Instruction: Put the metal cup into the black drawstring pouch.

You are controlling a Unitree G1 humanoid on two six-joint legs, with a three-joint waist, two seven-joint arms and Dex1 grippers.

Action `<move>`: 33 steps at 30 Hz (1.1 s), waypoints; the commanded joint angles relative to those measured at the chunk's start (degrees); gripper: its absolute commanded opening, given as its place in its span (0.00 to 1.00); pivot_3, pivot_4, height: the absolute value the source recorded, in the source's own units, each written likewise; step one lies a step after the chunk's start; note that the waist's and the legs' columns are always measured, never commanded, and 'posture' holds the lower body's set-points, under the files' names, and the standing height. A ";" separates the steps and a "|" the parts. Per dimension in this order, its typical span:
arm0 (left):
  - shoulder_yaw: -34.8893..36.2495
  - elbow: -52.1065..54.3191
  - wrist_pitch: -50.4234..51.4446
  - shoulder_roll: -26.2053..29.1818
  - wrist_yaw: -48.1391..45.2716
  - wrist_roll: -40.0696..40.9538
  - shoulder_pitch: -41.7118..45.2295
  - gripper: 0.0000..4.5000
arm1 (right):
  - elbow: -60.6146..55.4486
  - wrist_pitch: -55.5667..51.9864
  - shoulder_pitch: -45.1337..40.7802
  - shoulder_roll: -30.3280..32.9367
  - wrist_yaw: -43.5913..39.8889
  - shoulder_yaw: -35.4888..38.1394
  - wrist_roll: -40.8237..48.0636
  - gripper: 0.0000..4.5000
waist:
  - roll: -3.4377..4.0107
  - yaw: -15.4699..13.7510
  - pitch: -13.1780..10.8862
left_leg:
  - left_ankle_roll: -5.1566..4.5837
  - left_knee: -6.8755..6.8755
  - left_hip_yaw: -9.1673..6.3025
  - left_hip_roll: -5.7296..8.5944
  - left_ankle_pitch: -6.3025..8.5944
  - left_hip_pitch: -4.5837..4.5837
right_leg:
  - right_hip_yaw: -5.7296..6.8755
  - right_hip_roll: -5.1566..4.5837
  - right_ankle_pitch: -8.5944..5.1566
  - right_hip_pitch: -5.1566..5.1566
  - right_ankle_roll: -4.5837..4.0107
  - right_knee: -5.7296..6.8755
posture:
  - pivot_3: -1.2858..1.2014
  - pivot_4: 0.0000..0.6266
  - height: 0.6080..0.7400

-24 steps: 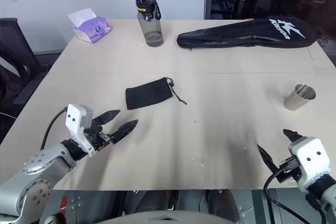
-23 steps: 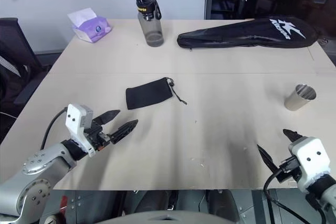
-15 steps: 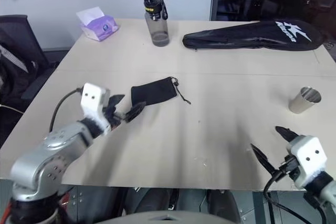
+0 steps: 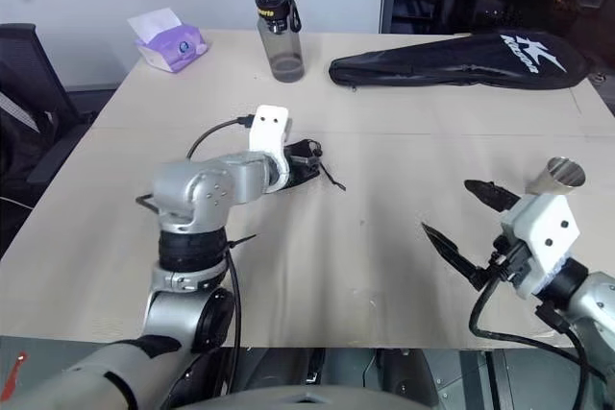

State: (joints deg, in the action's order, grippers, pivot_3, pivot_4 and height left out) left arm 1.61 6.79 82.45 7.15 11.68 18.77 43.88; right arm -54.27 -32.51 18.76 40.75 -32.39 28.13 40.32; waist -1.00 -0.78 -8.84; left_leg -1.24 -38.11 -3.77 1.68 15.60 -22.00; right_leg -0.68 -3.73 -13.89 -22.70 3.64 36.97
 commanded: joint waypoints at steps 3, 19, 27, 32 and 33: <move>-2.57 -4.83 -4.23 -2.44 -0.07 -4.81 3.29 0.99 | -2.57 -2.59 -4.16 2.93 3.81 2.03 4.53 1.00 | -0.08 -0.12 -0.05 | -0.03 -0.02 -0.01 0.01 0.02 -0.04 | 0.02 -0.08 0.00 0.00 0.00 -0.02 | 0.52 0.24 1.00; -9.07 -6.50 -8.61 4.68 -13.17 -7.56 2.83 0.01 | -1.88 -0.86 -1.76 0.72 5.88 0.84 -0.35 1.00 | -0.09 0.13 -0.06 | -0.03 -0.03 -0.02 0.00 0.02 -0.07 | 0.04 -0.11 0.00 -0.04 0.03 0.00 | 0.52 0.24 1.00; -19.33 -0.65 -49.02 28.90 -57.28 -5.16 -7.07 0.01 | -3.03 -5.15 1.01 -3.98 14.75 -1.07 -5.52 1.00 | 0.02 -0.06 -0.08 | 0.09 0.14 0.11 -0.10 -0.05 -0.05 | -0.15 -0.24 -0.02 -0.17 -0.04 0.02 | 0.52 0.24 1.00; -17.89 -10.47 -59.94 29.87 -68.39 -4.72 -4.15 0.01 | -0.82 -18.36 -1.59 2.48 19.04 4.25 -7.44 1.00 | 0.04 -0.31 -0.09 | -0.06 0.01 0.10 0.00 0.02 -0.21 | -0.10 -0.32 -0.06 -0.16 -0.11 -0.11 | 0.52 0.24 1.00; -17.46 -11.65 -60.18 29.29 -68.92 -4.56 -3.37 0.01 | 1.29 -19.23 -2.96 4.72 18.48 4.97 -8.66 1.00 | 0.05 -0.16 -0.10 | -0.19 -0.05 0.10 0.01 0.09 -0.25 | -0.05 -0.31 -0.06 -0.17 -0.10 -0.11 | 0.52 0.24 1.00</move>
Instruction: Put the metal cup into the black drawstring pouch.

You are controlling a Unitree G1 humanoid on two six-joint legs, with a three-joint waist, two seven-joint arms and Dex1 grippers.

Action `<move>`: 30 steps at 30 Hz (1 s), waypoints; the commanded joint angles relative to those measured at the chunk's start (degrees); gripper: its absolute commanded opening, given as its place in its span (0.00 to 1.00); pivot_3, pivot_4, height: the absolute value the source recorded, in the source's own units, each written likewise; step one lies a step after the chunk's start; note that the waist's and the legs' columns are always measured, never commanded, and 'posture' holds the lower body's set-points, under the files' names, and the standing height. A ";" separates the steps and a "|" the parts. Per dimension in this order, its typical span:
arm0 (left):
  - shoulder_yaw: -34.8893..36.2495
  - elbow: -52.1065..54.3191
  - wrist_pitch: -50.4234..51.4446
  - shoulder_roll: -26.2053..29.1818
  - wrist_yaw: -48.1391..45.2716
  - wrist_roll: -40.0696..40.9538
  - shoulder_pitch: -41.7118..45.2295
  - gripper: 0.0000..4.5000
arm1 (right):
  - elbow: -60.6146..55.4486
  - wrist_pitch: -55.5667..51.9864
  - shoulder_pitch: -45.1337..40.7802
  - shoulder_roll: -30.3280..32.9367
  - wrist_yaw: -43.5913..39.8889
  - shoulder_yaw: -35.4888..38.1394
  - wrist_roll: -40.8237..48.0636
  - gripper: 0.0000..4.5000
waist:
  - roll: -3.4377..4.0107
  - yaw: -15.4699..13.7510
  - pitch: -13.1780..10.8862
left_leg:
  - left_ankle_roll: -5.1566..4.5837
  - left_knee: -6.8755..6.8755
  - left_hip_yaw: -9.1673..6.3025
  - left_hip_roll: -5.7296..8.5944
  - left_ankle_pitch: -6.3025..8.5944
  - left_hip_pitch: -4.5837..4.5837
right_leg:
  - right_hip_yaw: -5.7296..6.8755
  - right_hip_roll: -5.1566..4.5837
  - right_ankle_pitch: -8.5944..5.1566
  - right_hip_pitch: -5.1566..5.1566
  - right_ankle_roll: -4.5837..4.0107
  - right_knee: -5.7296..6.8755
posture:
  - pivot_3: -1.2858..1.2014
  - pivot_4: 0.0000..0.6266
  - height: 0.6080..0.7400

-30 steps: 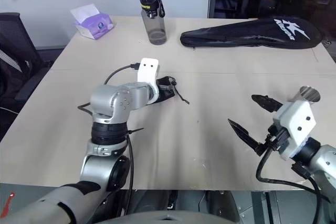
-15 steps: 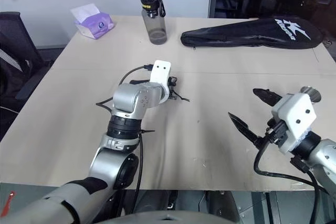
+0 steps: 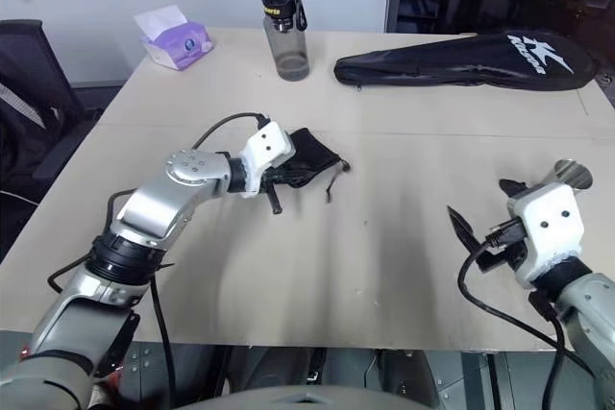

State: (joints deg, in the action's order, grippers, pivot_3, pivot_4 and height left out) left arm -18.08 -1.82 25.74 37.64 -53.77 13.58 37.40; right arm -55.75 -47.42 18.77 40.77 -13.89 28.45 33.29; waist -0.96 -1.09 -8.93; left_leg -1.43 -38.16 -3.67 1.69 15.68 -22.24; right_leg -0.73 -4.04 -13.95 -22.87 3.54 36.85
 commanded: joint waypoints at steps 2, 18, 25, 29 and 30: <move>3.22 -4.62 -4.58 -2.54 -3.05 0.32 4.14 0.01 | 7.18 -7.13 -6.05 9.33 -3.15 6.57 -0.64 1.00 | 0.00 0.30 -0.02 | -0.18 -0.15 0.03 0.03 0.09 -0.06 | 0.04 0.02 0.06 0.01 0.10 0.01 | 0.52 0.24 1.00; 8.00 7.76 2.80 -6.72 4.42 1.17 -1.59 0.00 | 46.29 -7.03 -31.67 32.80 -23.51 -19.80 -9.91 0.70 | 0.18 1.34 -0.10 | -0.16 -0.21 0.21 0.01 0.07 -0.59 | -0.02 -0.02 0.15 -0.52 0.32 0.09 | 0.52 0.24 1.00; 8.61 8.56 4.26 -7.17 4.88 1.67 -1.80 0.00 | 54.75 -0.15 -36.06 30.97 -26.06 -27.65 -18.22 0.01 | 0.24 1.51 -0.12 | -0.14 -0.23 0.24 0.01 0.06 -0.56 | -0.04 0.01 0.16 -0.53 0.33 0.14 | 0.52 0.24 1.00; 9.67 6.90 4.58 -8.40 5.83 2.47 -0.85 0.00 | 55.24 3.62 -36.53 30.68 -27.15 -26.45 -20.23 0.01 | 0.25 1.53 -0.13 | -0.13 -0.23 0.27 0.01 0.05 -0.56 | -0.07 0.00 0.17 -0.55 0.35 0.14 | 0.52 0.24 1.00; 10.63 6.47 5.07 -9.23 6.46 3.26 -0.79 0.00 | 53.10 2.84 -36.00 30.15 -27.70 -23.62 -18.46 0.01 | 0.26 1.55 -0.13 | -0.13 -0.23 0.26 0.01 0.05 -0.57 | -0.07 0.00 0.17 -0.56 0.35 0.15 | 0.52 0.24 1.00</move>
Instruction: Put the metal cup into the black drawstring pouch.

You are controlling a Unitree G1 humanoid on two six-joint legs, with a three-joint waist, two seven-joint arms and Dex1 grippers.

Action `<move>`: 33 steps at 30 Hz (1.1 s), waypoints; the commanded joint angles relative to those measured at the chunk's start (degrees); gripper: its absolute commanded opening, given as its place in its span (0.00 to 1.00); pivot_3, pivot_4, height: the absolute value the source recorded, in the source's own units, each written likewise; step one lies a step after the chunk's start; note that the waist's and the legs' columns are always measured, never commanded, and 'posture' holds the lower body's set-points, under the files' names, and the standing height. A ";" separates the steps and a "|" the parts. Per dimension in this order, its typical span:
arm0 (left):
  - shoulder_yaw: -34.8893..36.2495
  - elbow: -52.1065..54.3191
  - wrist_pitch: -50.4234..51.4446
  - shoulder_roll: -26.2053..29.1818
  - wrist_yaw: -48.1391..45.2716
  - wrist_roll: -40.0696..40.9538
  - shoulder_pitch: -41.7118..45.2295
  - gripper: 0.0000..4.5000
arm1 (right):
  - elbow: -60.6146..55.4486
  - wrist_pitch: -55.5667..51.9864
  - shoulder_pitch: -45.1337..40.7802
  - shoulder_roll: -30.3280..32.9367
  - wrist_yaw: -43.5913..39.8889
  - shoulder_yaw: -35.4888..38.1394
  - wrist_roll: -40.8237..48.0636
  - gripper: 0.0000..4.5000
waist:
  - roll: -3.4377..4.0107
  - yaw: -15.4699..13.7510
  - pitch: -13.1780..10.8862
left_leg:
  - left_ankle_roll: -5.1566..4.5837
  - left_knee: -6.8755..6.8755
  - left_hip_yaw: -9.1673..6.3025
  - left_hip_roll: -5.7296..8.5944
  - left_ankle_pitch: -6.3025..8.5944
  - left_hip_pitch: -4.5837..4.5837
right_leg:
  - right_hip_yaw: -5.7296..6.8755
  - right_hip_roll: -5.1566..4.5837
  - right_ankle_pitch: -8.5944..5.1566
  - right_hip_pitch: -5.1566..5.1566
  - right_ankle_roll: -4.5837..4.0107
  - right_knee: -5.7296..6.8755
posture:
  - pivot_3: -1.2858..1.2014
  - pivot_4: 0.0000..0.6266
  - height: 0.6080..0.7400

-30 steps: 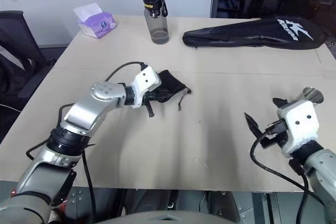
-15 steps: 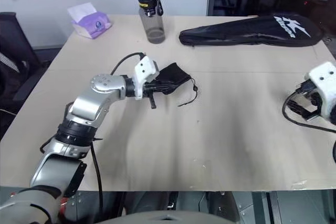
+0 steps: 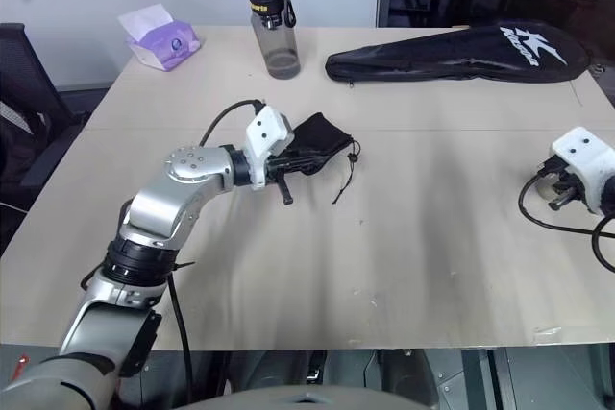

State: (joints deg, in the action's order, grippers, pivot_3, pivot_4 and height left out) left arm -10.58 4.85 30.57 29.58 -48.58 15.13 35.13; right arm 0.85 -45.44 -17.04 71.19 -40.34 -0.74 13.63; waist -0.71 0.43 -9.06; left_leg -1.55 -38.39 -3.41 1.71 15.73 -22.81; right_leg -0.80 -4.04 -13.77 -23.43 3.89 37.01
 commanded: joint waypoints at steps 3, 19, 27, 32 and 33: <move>4.06 -0.80 3.05 -1.94 1.72 2.93 1.99 0.00 | -13.07 -2.40 3.75 -3.00 -3.06 15.27 7.06 0.01 | 0.07 -0.04 -0.04 | 0.00 0.01 -0.02 -0.01 0.00 -0.02 | 0.00 0.01 0.00 -0.04 0.00 0.05 | 0.52 0.24 1.00; 3.53 -9.46 17.35 -4.75 0.71 8.00 9.22 0.00 | -48.57 -5.64 9.28 -59.16 28.98 5.02 24.21 0.01 | -0.01 0.30 -0.02 | 0.21 -0.29 -0.30 0.23 -0.12 0.15 | -0.21 0.05 0.00 -0.22 0.01 0.96 | 0.52 0.24 1.00; -1.70 -10.75 13.79 -1.54 -3.57 4.05 8.03 0.00 | -46.73 -0.40 13.58 -59.80 30.48 1.50 19.65 0.01 | 0.00 0.65 -0.02 | 0.23 -0.25 -0.27 0.21 -0.14 0.17 | -0.25 0.11 0.00 -0.26 0.01 0.96 | 0.52 0.24 1.00; -6.14 -12.29 4.18 0.85 -6.45 -1.63 5.08 0.00 | -48.53 0.76 17.68 -58.32 29.82 1.44 19.14 0.01 | 0.01 0.44 -0.01 | 0.23 -0.19 -0.26 0.17 -0.13 0.21 | -0.26 0.13 -0.01 -0.27 -0.01 0.95 | 0.52 0.24 1.00; -6.49 -12.61 3.27 1.27 -7.33 -2.05 4.74 0.00 | -48.97 0.87 18.36 -58.01 29.64 1.35 19.23 0.01 | 0.01 0.39 -0.01 | 0.22 -0.19 -0.26 0.17 -0.13 0.21 | -0.26 0.13 -0.01 -0.27 0.00 0.95 | 0.52 0.24 1.00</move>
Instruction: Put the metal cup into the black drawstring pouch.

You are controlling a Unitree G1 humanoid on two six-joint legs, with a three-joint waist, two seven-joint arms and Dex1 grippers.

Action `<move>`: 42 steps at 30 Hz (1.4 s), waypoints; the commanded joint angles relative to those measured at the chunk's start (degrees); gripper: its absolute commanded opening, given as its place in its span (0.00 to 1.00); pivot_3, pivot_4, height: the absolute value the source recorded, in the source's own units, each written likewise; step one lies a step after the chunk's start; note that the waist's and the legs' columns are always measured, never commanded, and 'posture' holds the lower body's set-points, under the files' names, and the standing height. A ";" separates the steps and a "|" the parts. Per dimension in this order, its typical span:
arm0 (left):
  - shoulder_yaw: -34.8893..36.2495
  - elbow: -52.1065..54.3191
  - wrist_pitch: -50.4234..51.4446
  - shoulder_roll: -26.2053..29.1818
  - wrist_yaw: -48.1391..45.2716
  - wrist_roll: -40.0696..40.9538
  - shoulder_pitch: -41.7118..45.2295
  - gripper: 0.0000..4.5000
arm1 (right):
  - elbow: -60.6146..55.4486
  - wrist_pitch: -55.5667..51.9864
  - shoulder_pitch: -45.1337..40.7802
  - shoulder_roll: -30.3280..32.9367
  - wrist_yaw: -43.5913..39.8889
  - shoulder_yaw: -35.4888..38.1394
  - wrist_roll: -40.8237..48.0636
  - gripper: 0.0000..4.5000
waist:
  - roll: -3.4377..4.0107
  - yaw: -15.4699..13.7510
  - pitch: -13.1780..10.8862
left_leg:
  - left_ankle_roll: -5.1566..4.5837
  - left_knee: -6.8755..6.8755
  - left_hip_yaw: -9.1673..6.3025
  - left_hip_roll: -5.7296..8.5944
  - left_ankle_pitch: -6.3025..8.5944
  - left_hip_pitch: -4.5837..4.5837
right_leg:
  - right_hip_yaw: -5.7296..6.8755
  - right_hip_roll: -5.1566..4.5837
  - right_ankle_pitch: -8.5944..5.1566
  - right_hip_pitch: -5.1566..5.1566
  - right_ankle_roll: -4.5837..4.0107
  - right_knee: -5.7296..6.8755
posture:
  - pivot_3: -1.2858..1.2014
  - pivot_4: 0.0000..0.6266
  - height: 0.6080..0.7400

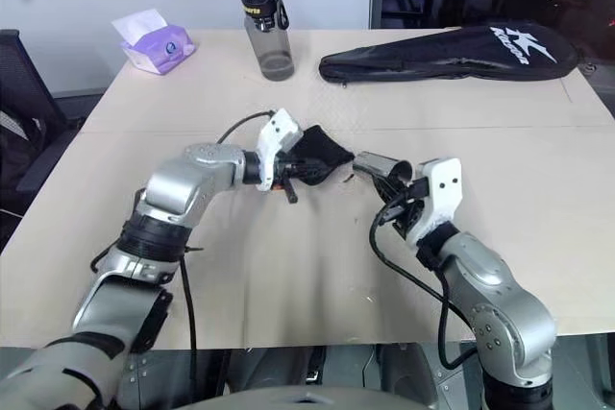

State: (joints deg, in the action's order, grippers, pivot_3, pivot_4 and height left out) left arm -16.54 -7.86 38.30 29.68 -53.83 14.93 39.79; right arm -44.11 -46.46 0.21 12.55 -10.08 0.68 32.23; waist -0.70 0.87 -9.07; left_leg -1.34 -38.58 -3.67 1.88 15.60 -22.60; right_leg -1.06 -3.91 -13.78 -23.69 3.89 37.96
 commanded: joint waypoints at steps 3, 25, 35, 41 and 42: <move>-0.24 -1.24 -5.63 2.02 -3.90 -2.30 -0.22 0.19 | -5.77 1.99 3.72 2.56 -1.96 -0.45 1.00 0.00 | 0.00 -0.06 0.00 | -0.19 0.00 0.00 0.00 0.11 -0.01 | 0.00 0.00 0.00 0.00 0.00 0.00 | 0.52 0.24 1.00; -1.34 -3.50 -15.16 2.59 -4.09 -10.53 2.77 0.60 | -6.28 4.29 7.57 4.39 -1.83 0.05 0.44 0.00 | 0.00 -0.03 0.00 | -0.24 -0.02 -0.02 -0.01 0.14 -0.01 | 0.02 0.01 0.00 0.01 0.01 0.00 | 0.52 0.24 1.00; -1.87 -4.93 -19.86 0.57 -3.30 -14.33 2.15 0.60 | -7.07 3.95 7.97 4.64 -1.15 0.37 0.57 0.00 | -0.01 -0.05 0.00 | -0.24 -0.02 -0.02 0.00 0.14 -0.01 | 0.03 0.01 0.00 0.02 0.01 0.00 | 0.52 0.24 1.00; -0.92 -2.62 -16.70 0.90 -5.15 -13.04 2.32 0.60 | -7.31 3.86 8.12 4.77 -0.59 0.35 0.74 0.00 | -0.01 0.09 0.00 | -0.25 -0.02 -0.02 -0.02 0.14 -0.01 | 0.02 0.05 0.00 0.01 0.01 0.01 | 0.52 0.24 1.00; -1.14 -2.56 -17.13 1.11 -5.12 -13.52 2.20 0.60 | -7.33 3.82 8.09 4.79 -0.53 0.29 0.73 0.00 | -0.01 0.07 0.00 | -0.25 -0.01 -0.02 -0.03 0.14 -0.01 | 0.03 0.05 0.00 0.01 0.01 0.01 | 0.52 0.24 1.00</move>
State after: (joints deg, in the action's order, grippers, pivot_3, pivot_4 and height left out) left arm -18.75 -12.79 21.70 29.97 -58.65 1.27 41.54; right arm -48.73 -43.49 8.46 17.14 -10.77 0.51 32.25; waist -0.70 0.94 -9.08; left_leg -1.58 -38.60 -3.70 1.85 15.75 -22.61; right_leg -1.03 -3.86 -13.79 -23.68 3.89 37.97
